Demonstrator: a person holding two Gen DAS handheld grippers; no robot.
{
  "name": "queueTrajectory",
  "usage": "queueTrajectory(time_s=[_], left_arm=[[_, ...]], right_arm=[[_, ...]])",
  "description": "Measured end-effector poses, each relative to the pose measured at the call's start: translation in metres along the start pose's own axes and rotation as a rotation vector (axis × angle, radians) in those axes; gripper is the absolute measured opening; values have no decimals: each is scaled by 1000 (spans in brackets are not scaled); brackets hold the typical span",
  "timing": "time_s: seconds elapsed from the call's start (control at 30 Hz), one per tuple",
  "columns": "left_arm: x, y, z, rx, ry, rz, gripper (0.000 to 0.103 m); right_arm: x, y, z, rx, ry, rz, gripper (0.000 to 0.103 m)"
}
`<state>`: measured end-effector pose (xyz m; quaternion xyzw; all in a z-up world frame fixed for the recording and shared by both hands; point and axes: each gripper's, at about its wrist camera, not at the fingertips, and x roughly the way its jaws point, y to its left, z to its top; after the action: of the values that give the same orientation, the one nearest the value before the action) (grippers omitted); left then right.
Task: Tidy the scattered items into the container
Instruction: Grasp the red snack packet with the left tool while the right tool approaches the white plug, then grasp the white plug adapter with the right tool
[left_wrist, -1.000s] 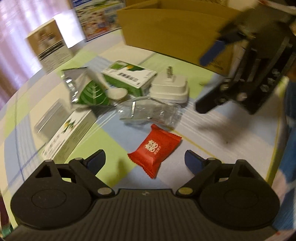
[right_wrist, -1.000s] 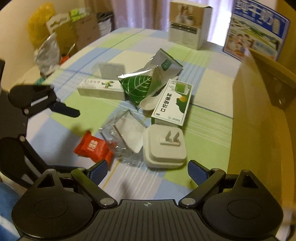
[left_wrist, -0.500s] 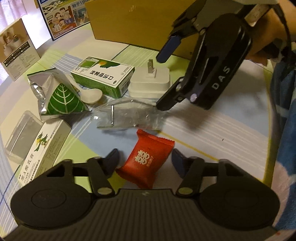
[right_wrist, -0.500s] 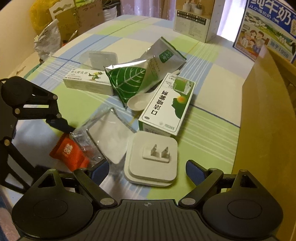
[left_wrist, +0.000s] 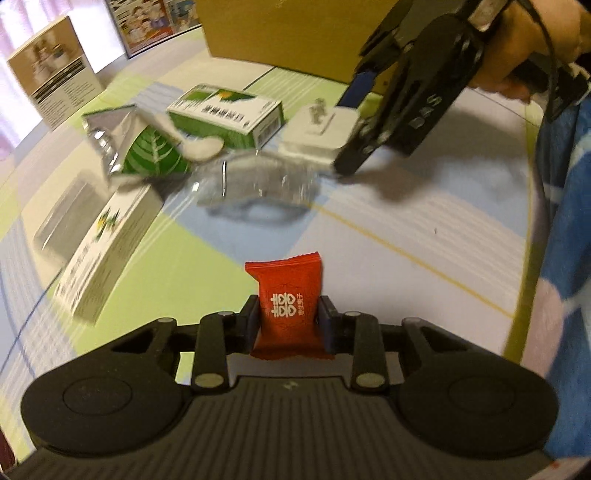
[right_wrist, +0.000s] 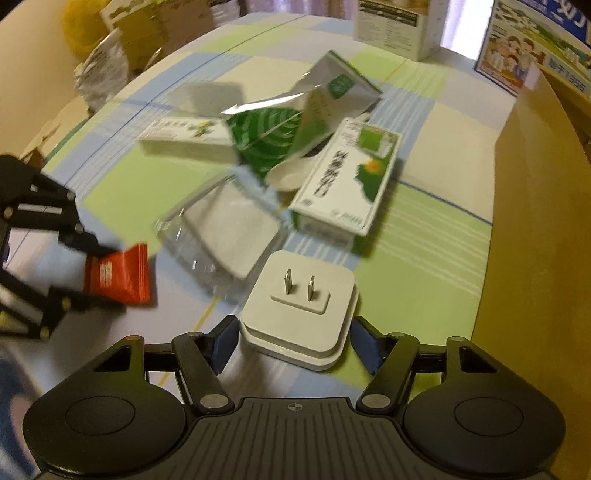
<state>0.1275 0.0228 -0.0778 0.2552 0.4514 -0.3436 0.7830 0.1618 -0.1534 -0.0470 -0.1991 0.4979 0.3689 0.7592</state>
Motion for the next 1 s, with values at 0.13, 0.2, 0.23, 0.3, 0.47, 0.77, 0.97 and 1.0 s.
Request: queueTrajectory(time_s=[0.13,0.2,0.23,0.3,0.47,0.77,0.97,1.0], left_arm=[[-11,-4,-16,-52,2,19,29],[-15,-2,-19,-111,-5,9,36],[-17,-2,-20,-136,-14,12,41],[-18,-3,-20,-167,-32,19,46],[-9,-9,-13,-171,-17,72,47],[-10,-7,-15,-260,-24,106,27],[-16,-12,-19,-302,-18,126,25],[-18,-13,-20,-309,-19,126,25]], right_arm=[[-5,15,-13,-75,53,37,64],[-5,20,-19,-95,66,23,65],[-5,22,-21,-92,65,15,68],[-6,24,-23,-78,53,6,72],[-1,28,-18,-37,35,8,79],[10,23,-16,70,31,-21,64],[-3,32,-17,30,-19,-51,63],[-8,34,-17,32,-34,-51,63]])
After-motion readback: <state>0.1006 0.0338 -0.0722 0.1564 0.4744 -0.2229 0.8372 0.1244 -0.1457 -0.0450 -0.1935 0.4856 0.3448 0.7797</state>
